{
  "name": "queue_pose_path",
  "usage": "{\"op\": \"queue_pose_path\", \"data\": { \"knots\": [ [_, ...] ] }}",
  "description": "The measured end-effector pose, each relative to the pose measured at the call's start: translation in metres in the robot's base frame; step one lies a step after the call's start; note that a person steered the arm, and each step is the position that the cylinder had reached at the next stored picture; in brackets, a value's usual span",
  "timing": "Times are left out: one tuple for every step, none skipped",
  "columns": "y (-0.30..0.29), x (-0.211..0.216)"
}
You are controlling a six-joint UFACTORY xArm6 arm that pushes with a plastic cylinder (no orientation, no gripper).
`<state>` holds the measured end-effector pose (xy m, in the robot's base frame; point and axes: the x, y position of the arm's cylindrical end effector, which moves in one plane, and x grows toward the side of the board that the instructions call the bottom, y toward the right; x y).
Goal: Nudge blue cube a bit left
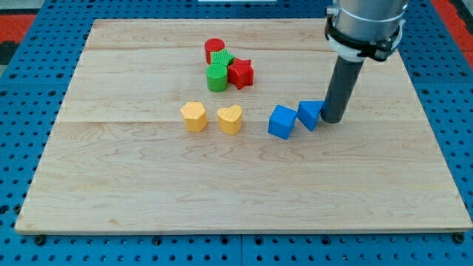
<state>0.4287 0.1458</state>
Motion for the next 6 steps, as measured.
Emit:
{"op": "queue_pose_path", "data": {
  "knots": [
    [0.009, 0.000],
    [0.001, 0.035],
    [-0.027, 0.053],
    [-0.074, 0.052],
    [-0.087, 0.052],
    [-0.080, 0.052]
  ]
}}
